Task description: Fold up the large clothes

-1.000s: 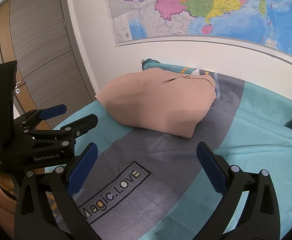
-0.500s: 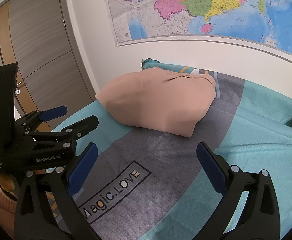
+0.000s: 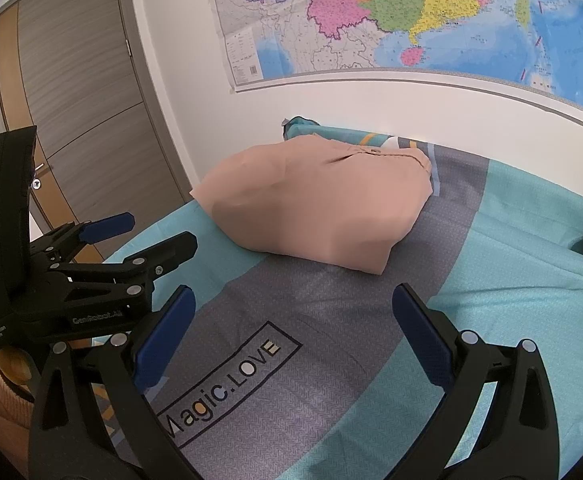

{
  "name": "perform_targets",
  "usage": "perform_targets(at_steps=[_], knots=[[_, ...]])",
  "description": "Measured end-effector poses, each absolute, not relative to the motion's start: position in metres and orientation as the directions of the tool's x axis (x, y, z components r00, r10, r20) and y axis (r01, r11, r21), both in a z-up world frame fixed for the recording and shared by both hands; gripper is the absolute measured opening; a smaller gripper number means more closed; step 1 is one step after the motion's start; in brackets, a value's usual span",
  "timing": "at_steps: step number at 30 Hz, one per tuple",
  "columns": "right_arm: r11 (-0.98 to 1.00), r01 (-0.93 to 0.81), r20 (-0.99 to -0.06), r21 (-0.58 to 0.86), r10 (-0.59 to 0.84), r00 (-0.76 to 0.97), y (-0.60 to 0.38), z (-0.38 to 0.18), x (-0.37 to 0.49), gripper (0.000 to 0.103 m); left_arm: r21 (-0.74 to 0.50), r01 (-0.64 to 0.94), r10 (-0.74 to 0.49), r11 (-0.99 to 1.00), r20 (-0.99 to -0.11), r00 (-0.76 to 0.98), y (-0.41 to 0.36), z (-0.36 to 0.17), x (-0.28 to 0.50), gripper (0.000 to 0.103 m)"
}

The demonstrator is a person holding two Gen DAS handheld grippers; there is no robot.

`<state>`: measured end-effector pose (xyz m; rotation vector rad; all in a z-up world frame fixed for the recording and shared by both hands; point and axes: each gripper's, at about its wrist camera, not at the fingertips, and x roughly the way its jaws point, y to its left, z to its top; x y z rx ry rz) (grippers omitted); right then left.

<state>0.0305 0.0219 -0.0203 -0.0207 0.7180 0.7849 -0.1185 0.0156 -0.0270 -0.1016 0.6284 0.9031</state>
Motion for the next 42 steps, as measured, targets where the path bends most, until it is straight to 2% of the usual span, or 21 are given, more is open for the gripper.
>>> perform_targets(at_steps=[42], knots=[[0.717,-0.652,-0.595,0.248,0.643,0.481,0.0230,-0.0214,0.0305,0.097,0.179,-0.761,0.704,0.623,-0.552,0.446,0.0190,-0.0288,-0.1180,0.096]])
